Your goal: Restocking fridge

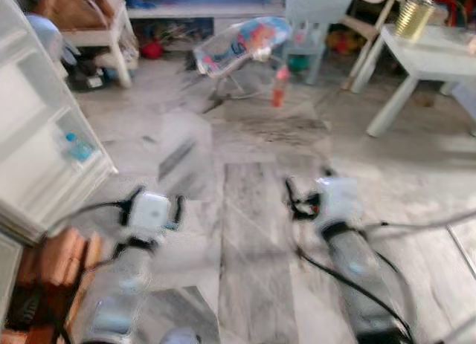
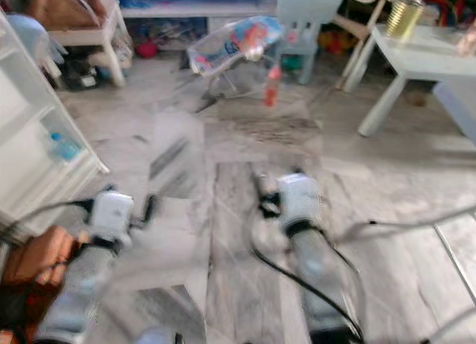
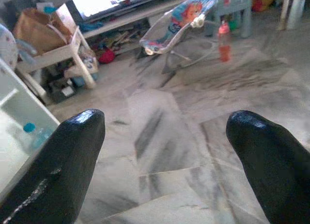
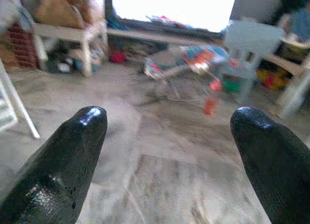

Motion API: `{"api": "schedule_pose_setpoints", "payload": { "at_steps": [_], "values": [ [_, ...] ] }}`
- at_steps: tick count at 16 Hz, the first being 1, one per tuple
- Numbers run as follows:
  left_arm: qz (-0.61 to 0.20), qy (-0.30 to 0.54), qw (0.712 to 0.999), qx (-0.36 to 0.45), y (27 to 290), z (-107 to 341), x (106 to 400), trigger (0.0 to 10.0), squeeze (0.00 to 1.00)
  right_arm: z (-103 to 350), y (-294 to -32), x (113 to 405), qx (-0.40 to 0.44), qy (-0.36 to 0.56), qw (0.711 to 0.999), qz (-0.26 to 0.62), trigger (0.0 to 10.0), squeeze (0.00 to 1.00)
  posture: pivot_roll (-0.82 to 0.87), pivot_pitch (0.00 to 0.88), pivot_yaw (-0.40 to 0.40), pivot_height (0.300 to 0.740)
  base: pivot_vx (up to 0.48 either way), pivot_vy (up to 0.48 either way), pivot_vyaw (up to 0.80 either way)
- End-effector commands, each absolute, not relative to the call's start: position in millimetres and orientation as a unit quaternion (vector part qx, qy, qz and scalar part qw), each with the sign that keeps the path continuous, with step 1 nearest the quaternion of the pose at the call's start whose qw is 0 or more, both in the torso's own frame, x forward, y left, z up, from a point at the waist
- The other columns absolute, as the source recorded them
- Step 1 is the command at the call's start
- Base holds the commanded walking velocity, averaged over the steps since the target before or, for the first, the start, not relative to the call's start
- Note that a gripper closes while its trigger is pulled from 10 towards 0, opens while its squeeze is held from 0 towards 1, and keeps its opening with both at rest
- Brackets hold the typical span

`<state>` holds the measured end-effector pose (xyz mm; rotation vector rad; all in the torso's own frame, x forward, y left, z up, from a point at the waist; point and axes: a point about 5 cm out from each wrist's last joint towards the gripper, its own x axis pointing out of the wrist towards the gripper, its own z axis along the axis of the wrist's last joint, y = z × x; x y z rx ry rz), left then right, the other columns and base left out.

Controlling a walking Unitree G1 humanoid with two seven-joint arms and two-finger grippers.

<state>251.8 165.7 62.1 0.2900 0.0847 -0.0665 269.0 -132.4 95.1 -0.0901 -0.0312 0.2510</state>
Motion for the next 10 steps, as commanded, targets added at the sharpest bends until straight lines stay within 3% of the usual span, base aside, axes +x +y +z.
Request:
{"api": "schedule_pose_setpoints", "payload": {
  "at_steps": [1, 6, 8, 10],
  "values": [
    [-0.047, 0.025, 0.989, 0.139, 153.3, 68.1, 257.2, 10.0, 0.0, 91.0, -141.3, 267.1, -0.059, -0.005, 0.991, 0.12, 10.0, 0.0, 0.08, 0.066, -0.022, 0.74, 0.446, 0.0, 0.0],
    [-0.046, 0.021, 0.989, 0.137, 148.1, 69.8, 261.8, 10.0, 0.0, 88.2, -138.3, 268.3, -0.058, -0.001, 0.99, 0.131, 10.0, 0.0, 0.09, 0.067, -0.03, 0.74, 0.404, -0.21, 0.0],
    [-0.044, 0.02, 0.989, 0.138, 147.1, 70.7, 262.5, 10.0, 0.0, 90.9, -135.3, 268.6, -0.064, -0.01, 0.988, 0.143, 10.0, 0.0, 0.09, 0.068, -0.034, 0.74, 0.381, -0.289, -0.63],
    [-0.042, 0.021, 0.989, 0.139, 146.4, 70.2, 262.4, 10.0, 0.0, 91.1, -134.3, 269.7, -0.069, -0.01, 0.988, 0.14, 10.0, 0.0, 0.09, 0.066, -0.035, 0.74, 0.375, -0.294, 0.0]
  ]
}}
